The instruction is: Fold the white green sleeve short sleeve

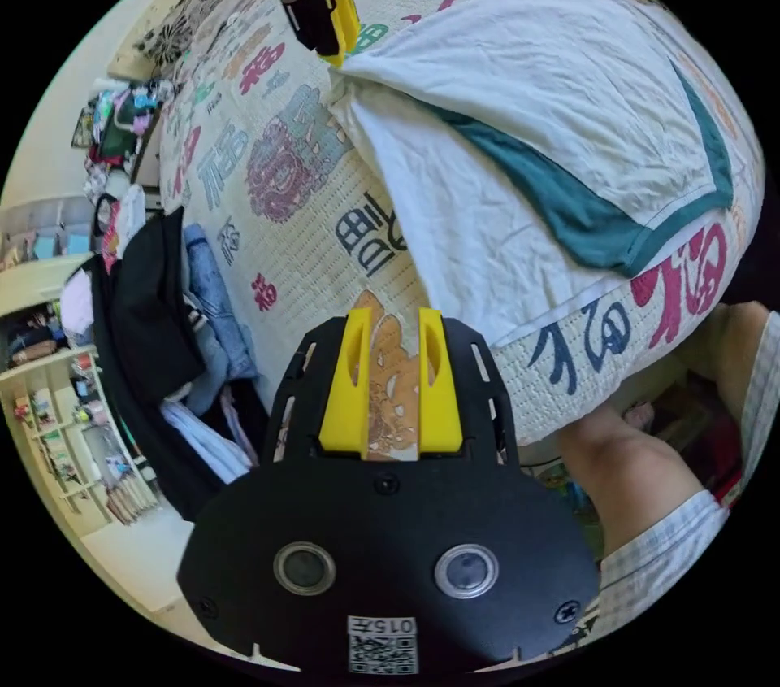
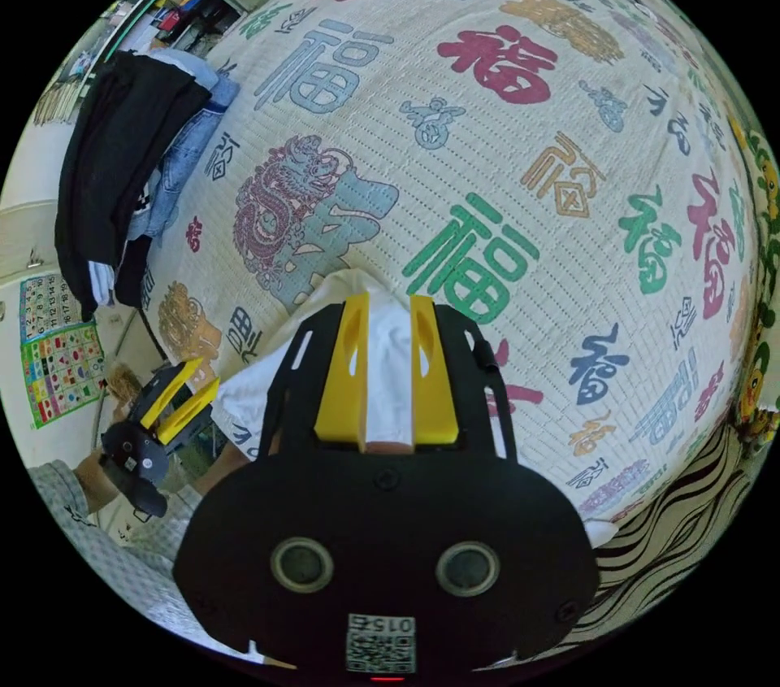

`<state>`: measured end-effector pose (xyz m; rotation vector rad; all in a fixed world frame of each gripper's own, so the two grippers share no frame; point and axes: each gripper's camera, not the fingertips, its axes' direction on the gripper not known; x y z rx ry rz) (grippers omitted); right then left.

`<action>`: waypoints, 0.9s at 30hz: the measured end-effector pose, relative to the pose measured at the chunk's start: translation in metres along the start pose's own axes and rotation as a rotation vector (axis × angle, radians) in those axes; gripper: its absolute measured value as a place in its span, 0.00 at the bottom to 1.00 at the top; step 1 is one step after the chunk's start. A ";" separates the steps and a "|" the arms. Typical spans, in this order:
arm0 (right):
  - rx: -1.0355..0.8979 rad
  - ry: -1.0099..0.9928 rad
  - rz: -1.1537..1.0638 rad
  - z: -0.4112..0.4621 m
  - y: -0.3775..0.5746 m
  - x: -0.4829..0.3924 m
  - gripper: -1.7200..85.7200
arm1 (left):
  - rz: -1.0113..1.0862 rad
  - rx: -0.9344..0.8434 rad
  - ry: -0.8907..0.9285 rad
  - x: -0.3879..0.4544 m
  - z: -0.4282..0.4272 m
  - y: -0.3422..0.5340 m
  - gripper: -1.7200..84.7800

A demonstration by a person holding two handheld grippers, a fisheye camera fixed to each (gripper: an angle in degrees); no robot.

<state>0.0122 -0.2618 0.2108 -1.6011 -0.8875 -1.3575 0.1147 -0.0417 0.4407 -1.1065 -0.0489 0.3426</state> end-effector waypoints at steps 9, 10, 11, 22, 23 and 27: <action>-0.098 0.029 -0.031 -0.004 -0.023 -0.006 0.12 | -0.608 0.074 0.684 -0.094 0.056 0.076 0.13; -0.097 0.022 -0.039 -0.007 -0.023 -0.006 0.12 | -0.637 0.080 0.723 -0.099 0.061 0.080 0.12; -0.096 0.021 -0.043 -0.009 -0.023 -0.007 0.12 | -0.683 0.081 0.785 -0.105 0.070 0.088 0.12; -0.215 0.042 -0.189 -0.019 -0.032 -0.017 0.04 | -0.700 0.064 0.867 -0.141 0.101 0.117 0.05; -0.209 0.045 -0.189 -0.022 -0.030 -0.016 0.03 | -0.693 0.075 0.861 -0.142 0.099 0.120 0.04; -0.146 0.012 -0.204 -0.049 -0.008 -0.003 0.01 | -0.698 0.134 0.818 -0.143 0.081 0.133 0.03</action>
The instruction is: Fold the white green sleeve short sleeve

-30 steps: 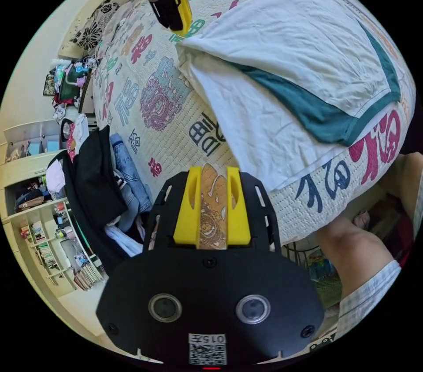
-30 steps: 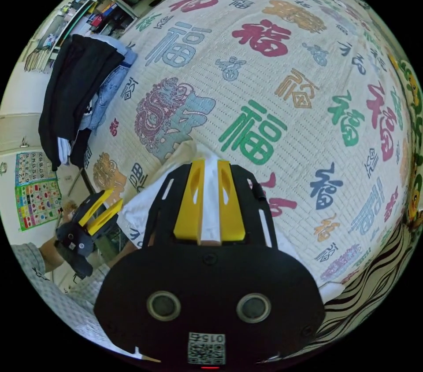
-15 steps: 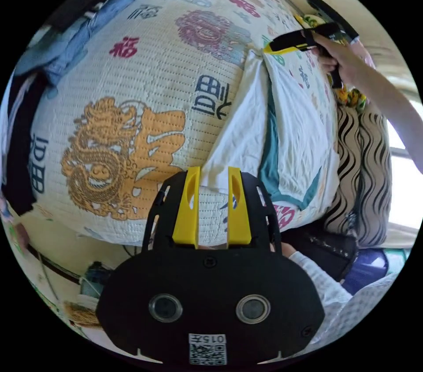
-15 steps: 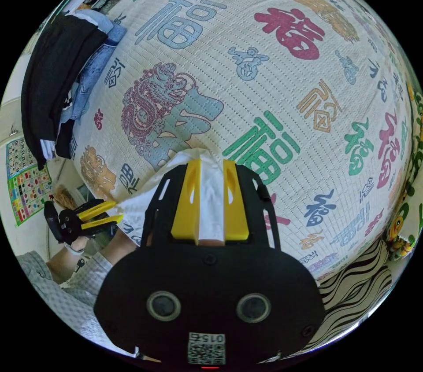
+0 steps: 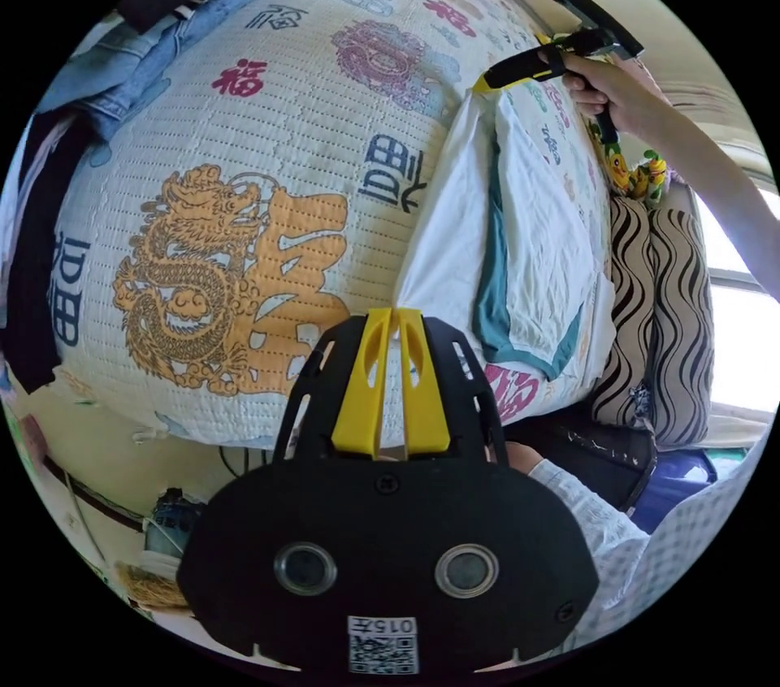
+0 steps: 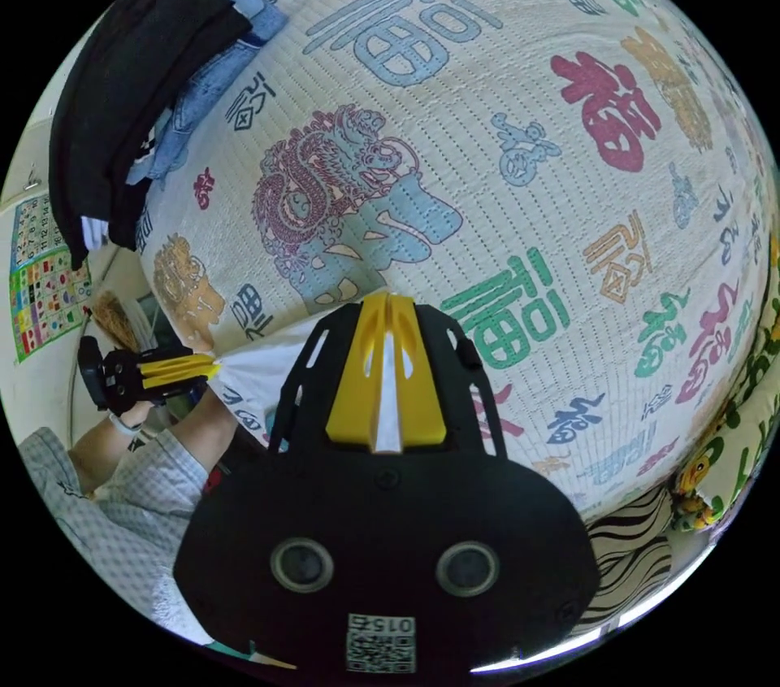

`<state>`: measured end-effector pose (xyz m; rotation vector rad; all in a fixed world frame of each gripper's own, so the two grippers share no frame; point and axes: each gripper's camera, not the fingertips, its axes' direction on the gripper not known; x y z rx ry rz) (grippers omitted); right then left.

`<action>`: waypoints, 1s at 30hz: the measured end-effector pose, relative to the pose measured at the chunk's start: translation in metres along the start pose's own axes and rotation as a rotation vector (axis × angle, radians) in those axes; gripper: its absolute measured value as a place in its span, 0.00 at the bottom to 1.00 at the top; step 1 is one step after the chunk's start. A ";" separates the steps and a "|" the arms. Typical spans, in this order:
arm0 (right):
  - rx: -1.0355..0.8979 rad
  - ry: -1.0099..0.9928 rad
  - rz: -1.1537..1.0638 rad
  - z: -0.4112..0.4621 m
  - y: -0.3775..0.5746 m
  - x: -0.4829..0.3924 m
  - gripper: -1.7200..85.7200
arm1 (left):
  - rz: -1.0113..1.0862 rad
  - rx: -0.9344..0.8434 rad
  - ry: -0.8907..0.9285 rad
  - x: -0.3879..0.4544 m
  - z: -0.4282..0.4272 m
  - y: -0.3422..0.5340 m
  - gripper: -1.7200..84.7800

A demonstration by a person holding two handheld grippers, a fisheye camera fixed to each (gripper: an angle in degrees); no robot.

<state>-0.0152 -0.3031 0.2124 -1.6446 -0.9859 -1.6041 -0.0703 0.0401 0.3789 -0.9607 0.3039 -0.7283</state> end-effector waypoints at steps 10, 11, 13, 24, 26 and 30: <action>0.411 -0.423 0.093 -0.084 0.197 0.091 0.01 | 0.440 0.196 0.009 0.146 -0.068 0.065 0.03; 0.429 -0.439 0.112 -0.085 0.214 0.098 0.01 | 0.509 0.200 0.024 0.171 -0.065 0.073 0.03; 0.495 -0.485 0.202 -0.085 0.284 0.129 0.01 | 0.596 0.196 0.056 0.207 -0.052 0.083 0.03; 0.674 -0.563 0.559 -0.007 0.502 0.245 0.01 | 0.861 0.030 0.108 0.391 0.119 0.106 0.03; 0.647 -0.550 0.549 0.006 0.512 0.254 0.01 | 0.867 -0.014 0.099 0.408 0.144 0.104 0.04; 0.593 -0.595 0.612 0.037 0.535 0.274 0.02 | 0.893 -0.168 0.049 0.435 0.208 0.102 0.08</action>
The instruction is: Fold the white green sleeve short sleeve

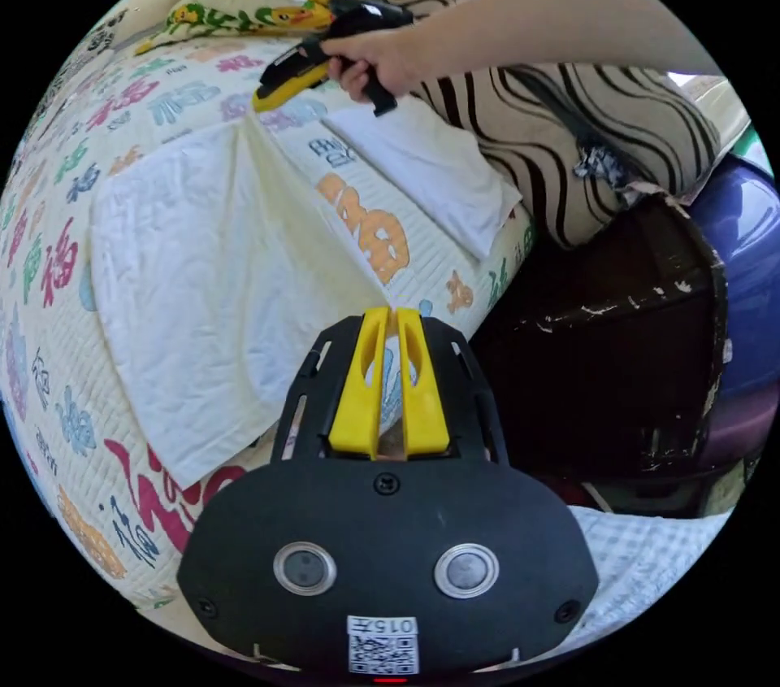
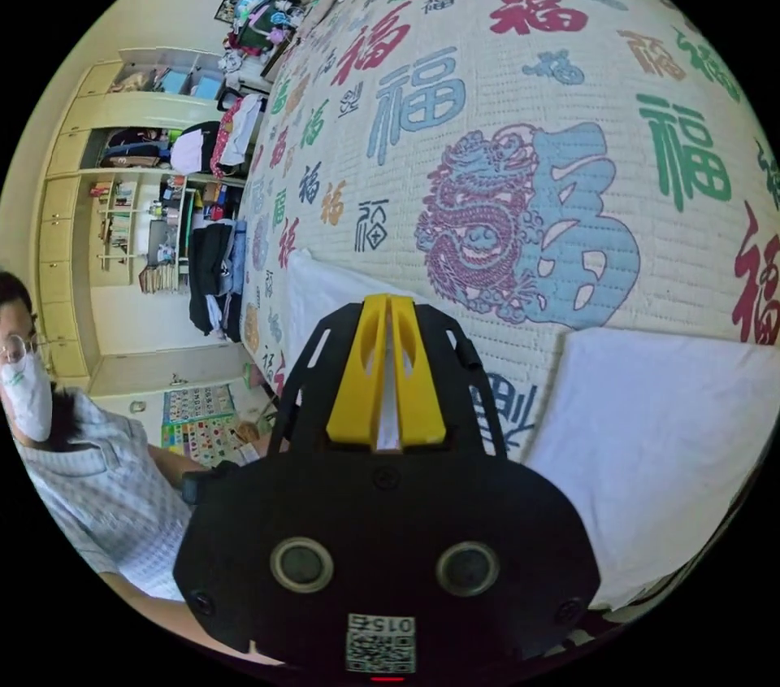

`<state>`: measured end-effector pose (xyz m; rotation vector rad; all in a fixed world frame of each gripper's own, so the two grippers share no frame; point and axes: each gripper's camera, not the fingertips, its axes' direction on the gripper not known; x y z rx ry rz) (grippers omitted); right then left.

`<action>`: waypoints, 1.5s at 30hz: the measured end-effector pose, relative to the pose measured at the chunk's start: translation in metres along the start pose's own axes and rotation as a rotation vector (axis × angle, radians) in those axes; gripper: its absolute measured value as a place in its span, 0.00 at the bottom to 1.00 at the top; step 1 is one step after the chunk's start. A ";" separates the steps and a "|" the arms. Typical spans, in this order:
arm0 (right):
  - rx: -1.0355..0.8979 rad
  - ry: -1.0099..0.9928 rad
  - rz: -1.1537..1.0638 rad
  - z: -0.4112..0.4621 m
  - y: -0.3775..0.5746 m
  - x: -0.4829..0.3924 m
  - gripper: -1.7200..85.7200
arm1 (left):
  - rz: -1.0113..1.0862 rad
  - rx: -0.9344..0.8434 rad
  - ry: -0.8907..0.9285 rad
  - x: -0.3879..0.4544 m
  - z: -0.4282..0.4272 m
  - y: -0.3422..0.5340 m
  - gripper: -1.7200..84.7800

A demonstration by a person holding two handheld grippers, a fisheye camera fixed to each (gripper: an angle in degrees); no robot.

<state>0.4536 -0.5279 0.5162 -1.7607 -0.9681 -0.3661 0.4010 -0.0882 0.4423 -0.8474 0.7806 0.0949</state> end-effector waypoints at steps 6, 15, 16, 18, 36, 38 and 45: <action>0.101 -0.002 0.054 -0.036 0.029 0.016 0.07 | 0.093 0.021 0.274 -0.006 -0.007 -0.032 0.11; -0.022 0.082 -0.125 0.003 0.038 -0.029 0.06 | -0.105 0.105 -0.290 -0.176 -0.058 -0.129 0.08; -0.033 0.163 -0.104 0.010 0.038 -0.027 0.04 | -0.098 0.071 -0.311 -0.185 -0.052 -0.137 0.07; -0.027 0.180 -0.071 0.012 0.039 -0.019 0.02 | -0.051 -0.032 -0.314 -0.211 -0.035 -0.164 0.05; -0.260 0.283 -0.014 0.056 0.198 -0.040 0.01 | -0.201 -0.273 -0.146 -0.186 -0.026 -0.059 0.06; -0.275 0.298 -0.003 0.054 0.205 -0.037 0.01 | -0.152 -0.316 -0.176 -0.190 -0.027 -0.061 0.05; -0.043 0.164 0.075 0.003 0.192 -0.024 0.06 | -0.220 -0.131 -0.073 -0.234 -0.075 -0.083 0.10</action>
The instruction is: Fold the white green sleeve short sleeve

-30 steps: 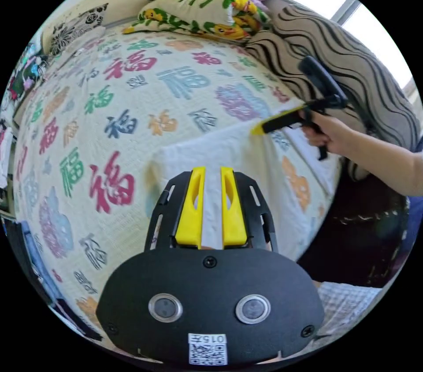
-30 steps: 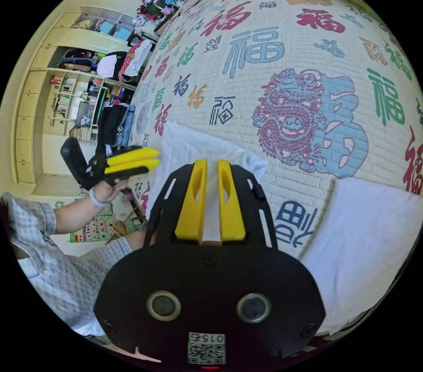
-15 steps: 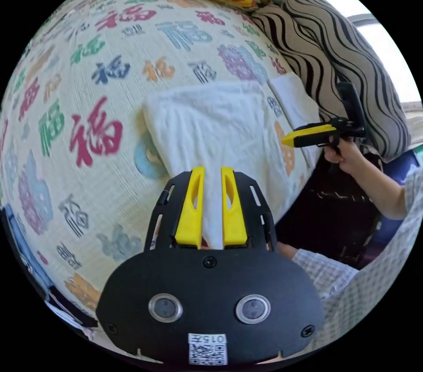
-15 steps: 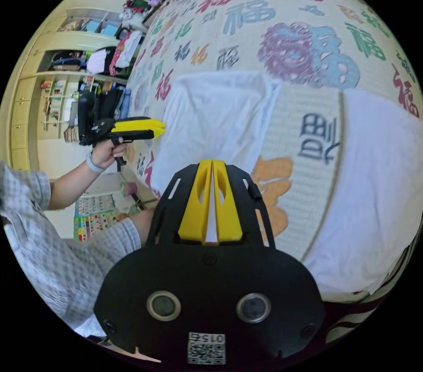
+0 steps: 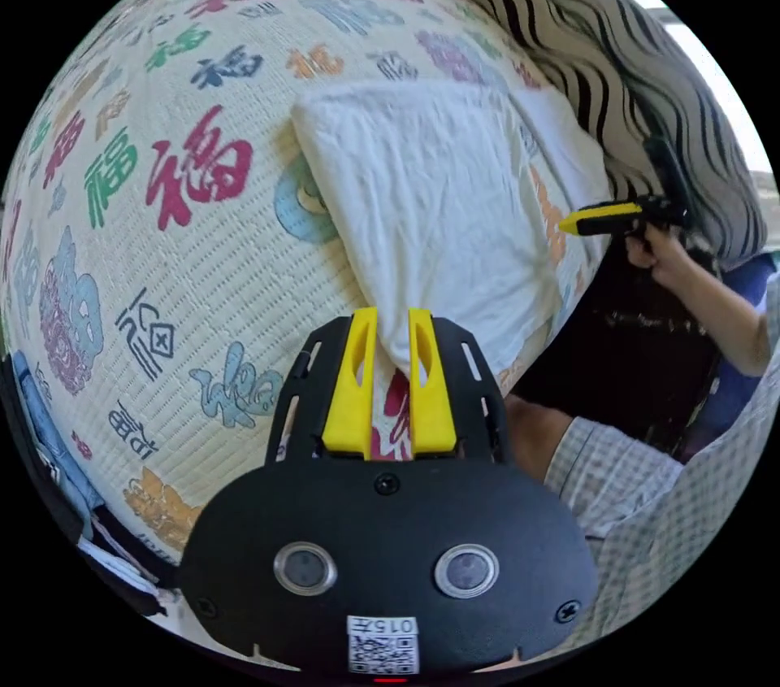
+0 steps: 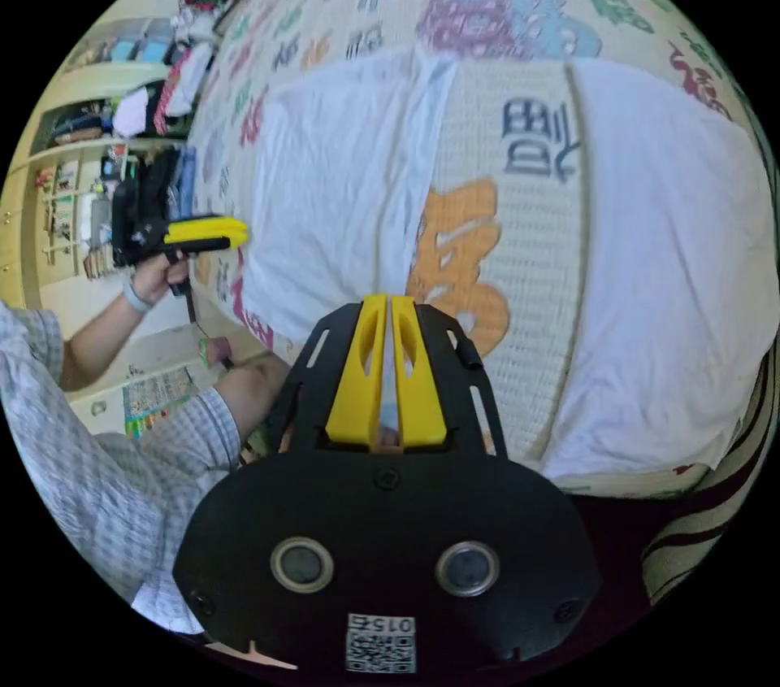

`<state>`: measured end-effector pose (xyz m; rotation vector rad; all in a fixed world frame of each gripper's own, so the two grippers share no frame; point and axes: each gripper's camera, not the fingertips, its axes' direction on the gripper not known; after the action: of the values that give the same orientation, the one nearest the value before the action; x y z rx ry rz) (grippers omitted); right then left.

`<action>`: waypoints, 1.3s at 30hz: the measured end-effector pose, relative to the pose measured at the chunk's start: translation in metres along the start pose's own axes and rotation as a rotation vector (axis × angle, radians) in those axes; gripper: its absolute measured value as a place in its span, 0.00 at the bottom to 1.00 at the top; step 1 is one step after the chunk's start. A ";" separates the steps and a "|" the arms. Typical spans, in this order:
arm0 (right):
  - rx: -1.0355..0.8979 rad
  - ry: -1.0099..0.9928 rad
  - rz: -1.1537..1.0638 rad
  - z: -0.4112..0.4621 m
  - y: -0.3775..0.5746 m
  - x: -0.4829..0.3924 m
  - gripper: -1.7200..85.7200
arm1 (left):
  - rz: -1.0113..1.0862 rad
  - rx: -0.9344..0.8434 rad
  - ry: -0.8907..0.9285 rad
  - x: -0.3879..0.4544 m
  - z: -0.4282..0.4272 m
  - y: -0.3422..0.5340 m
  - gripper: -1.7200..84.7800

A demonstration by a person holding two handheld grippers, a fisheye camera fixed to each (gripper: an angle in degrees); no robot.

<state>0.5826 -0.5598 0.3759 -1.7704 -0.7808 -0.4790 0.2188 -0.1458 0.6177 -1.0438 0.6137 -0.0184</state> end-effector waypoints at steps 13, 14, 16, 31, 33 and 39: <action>0.143 -0.086 0.100 0.010 -0.070 0.030 0.14 | -0.306 0.176 0.363 -0.120 -0.010 -0.043 0.14; 0.143 -0.094 0.096 0.010 -0.069 0.031 0.14 | -0.302 0.176 0.370 -0.122 -0.011 -0.042 0.14; 0.143 -0.126 0.070 0.011 -0.064 0.033 0.13 | -0.283 0.171 0.377 -0.125 -0.013 -0.040 0.14; 0.013 -0.287 0.059 0.042 -0.053 0.032 0.04 | -0.244 0.120 0.543 -0.141 -0.028 0.000 0.08; 0.032 -0.252 0.051 0.037 -0.046 0.023 0.03 | -0.172 0.167 0.505 -0.130 -0.052 0.014 0.07; 0.169 -0.325 -0.163 -0.005 -0.001 -0.055 0.02 | -0.093 0.351 0.511 -0.103 -0.149 0.108 0.06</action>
<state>0.5438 -0.5792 0.3426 -1.6539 -1.1657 -0.2240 0.0321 -0.1781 0.5255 -0.7220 0.9821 -0.4708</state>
